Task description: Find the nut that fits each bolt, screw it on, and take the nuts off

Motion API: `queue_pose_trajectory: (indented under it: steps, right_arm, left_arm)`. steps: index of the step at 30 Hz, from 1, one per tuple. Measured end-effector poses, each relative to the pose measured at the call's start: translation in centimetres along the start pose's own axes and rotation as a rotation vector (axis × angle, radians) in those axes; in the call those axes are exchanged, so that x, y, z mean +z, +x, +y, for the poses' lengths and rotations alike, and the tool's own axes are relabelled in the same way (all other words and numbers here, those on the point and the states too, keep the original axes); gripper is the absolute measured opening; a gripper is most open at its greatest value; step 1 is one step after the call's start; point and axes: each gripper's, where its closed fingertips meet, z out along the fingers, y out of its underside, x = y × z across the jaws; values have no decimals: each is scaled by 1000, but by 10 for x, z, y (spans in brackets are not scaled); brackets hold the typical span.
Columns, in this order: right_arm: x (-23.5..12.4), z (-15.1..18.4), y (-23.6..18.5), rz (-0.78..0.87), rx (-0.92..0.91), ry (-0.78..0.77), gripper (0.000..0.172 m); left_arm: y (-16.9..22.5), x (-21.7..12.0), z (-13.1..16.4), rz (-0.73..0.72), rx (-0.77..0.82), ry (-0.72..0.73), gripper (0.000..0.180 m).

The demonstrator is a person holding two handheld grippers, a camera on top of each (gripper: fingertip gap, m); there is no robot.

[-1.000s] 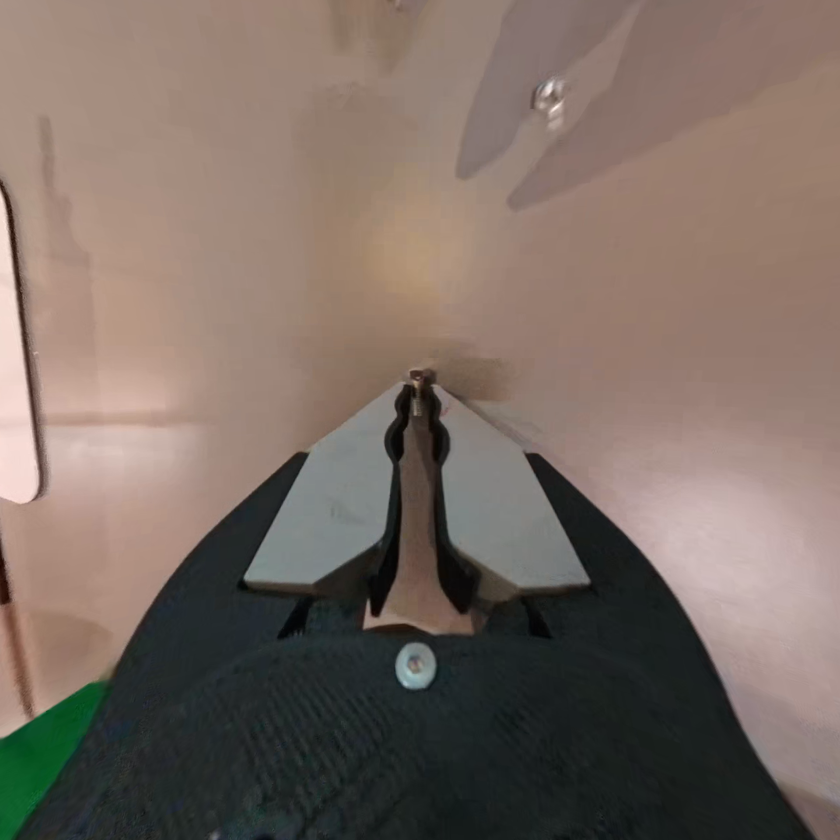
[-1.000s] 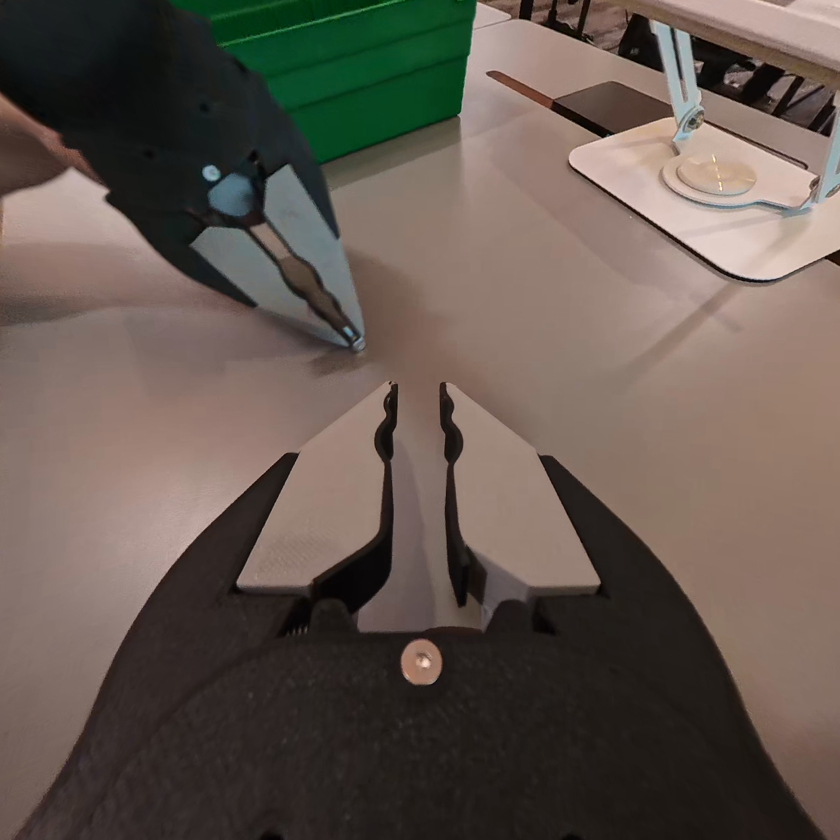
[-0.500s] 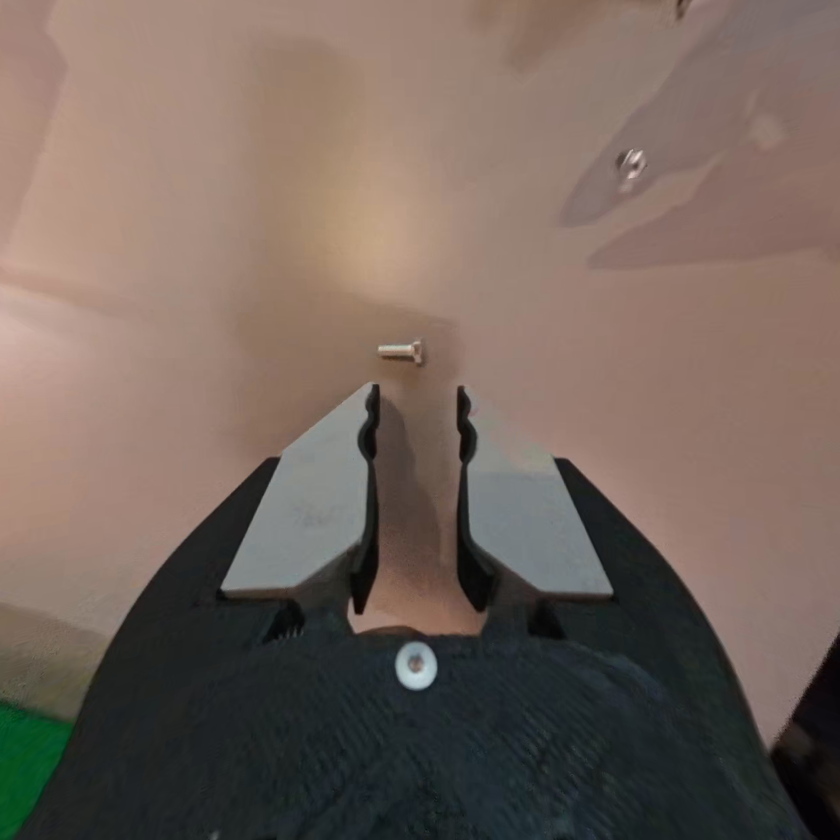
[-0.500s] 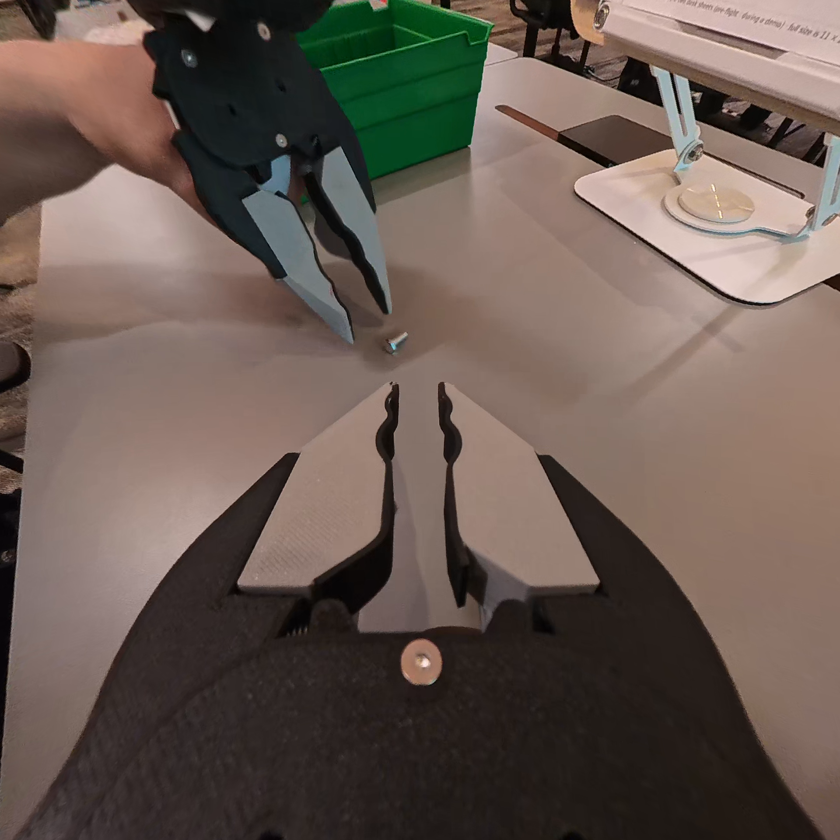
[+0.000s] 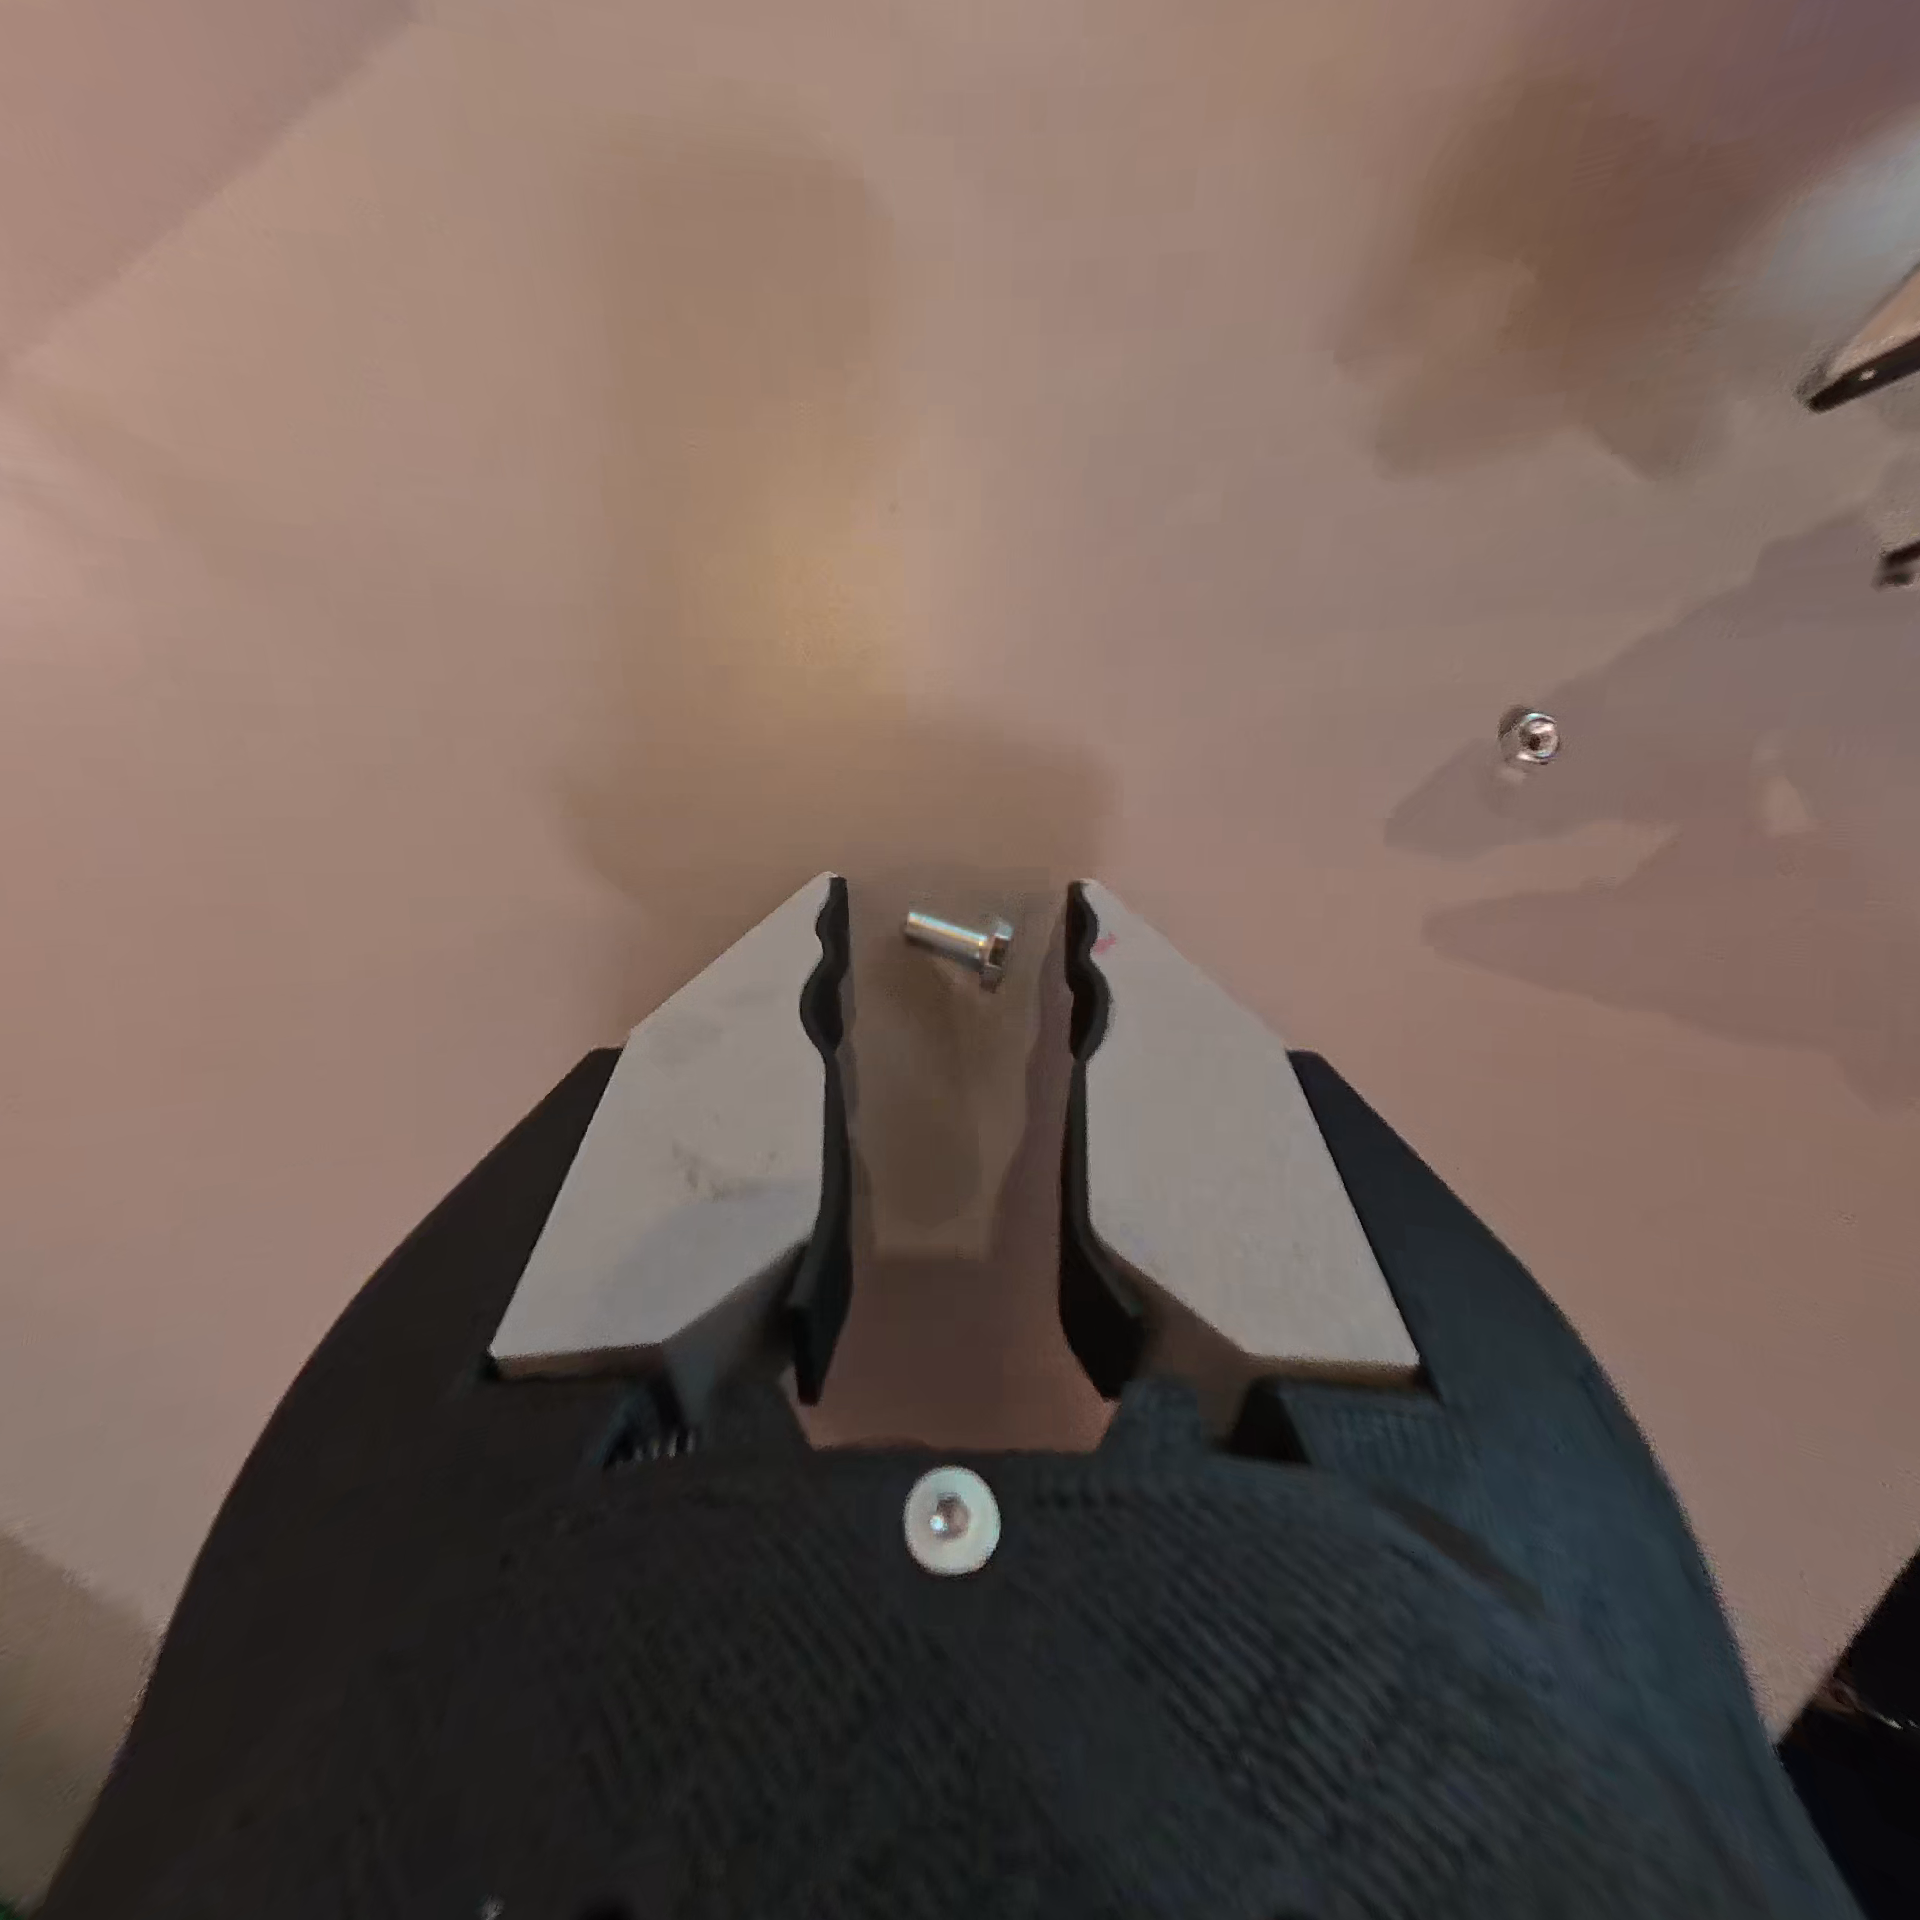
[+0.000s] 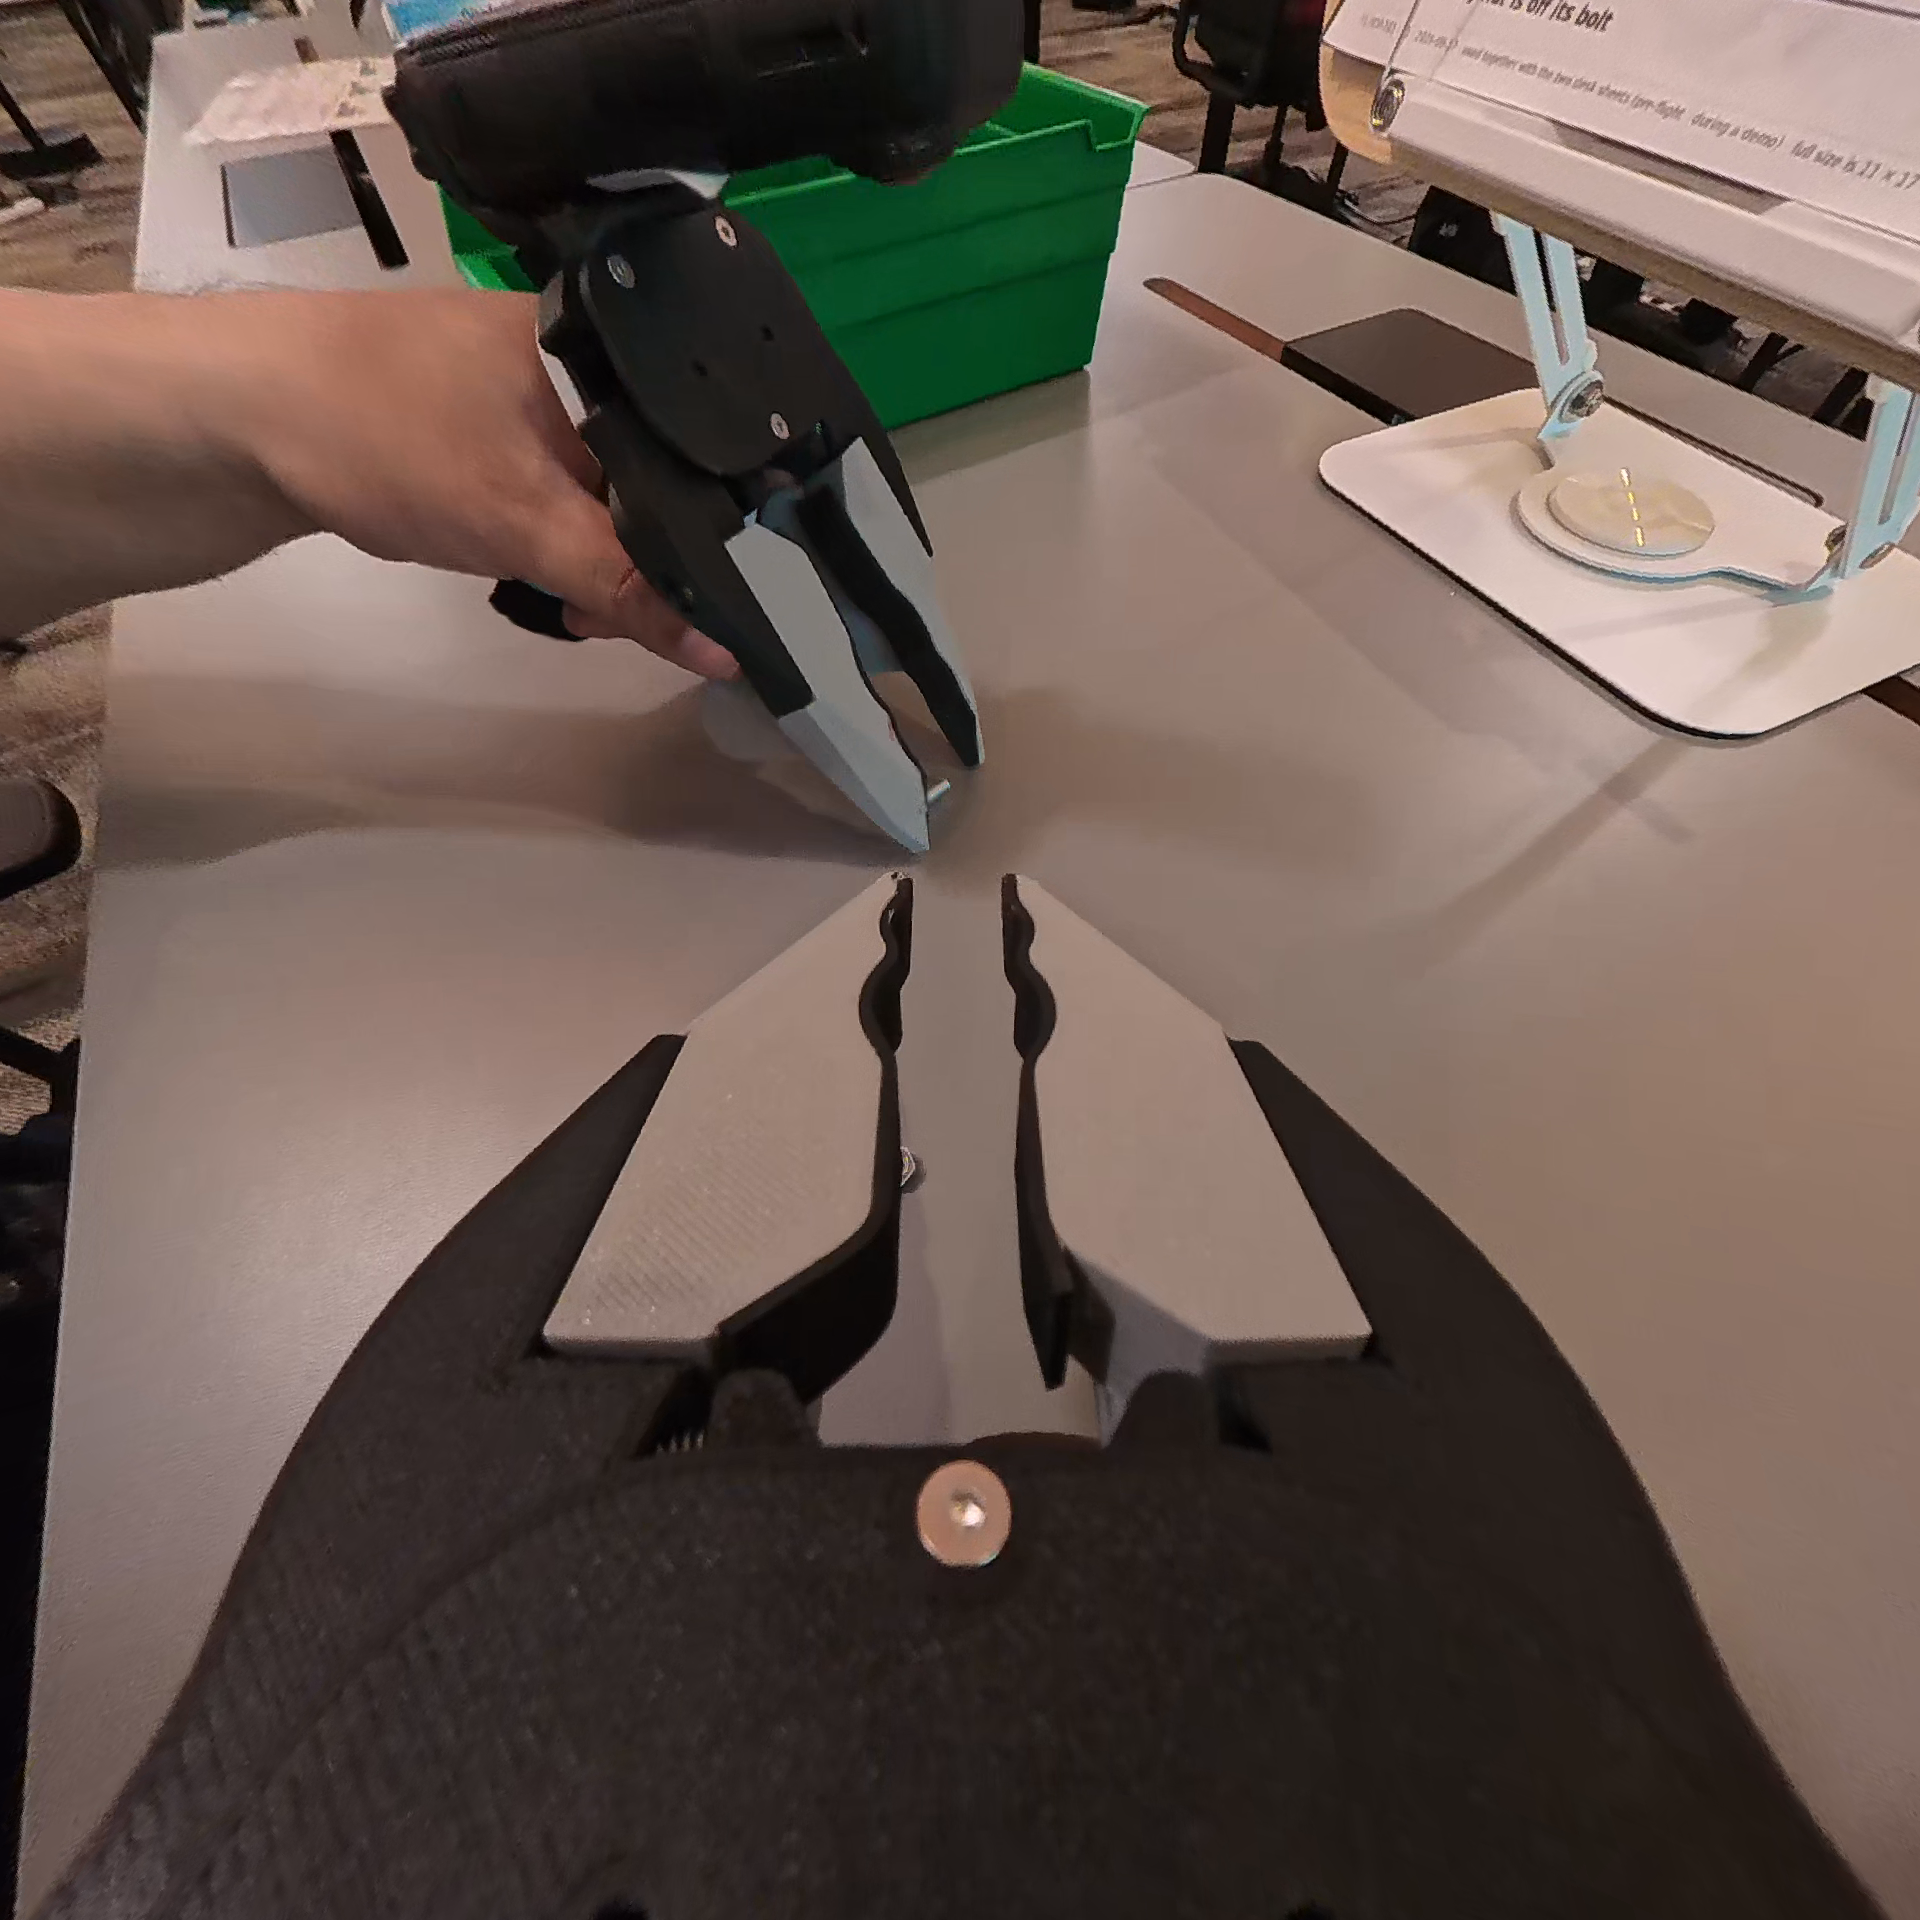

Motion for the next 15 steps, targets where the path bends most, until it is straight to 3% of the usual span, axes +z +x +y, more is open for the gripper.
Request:
queue_pose_trajectory:
  steps: [5, 9, 12, 15]
  right_arm:
    - [-1, -1, 0, 0, 4, 5, 14]
    - [-2, -2, -1, -3, 2, 9, 14]
    - [0, 0, -2, 1, -8, -2, 14]
    - [2, 3, -2, -3, -3, -13, 14]
  left_arm:
    - [-8, -11, 21, -63, 116, -105, 28]
    - [-20, -21, 35, -60, 101, -139, 35]
    - [-8, -23, 21, 53, 6, -37, 36]
    - [-6, -18, 6, 60, -22, 16, 38]
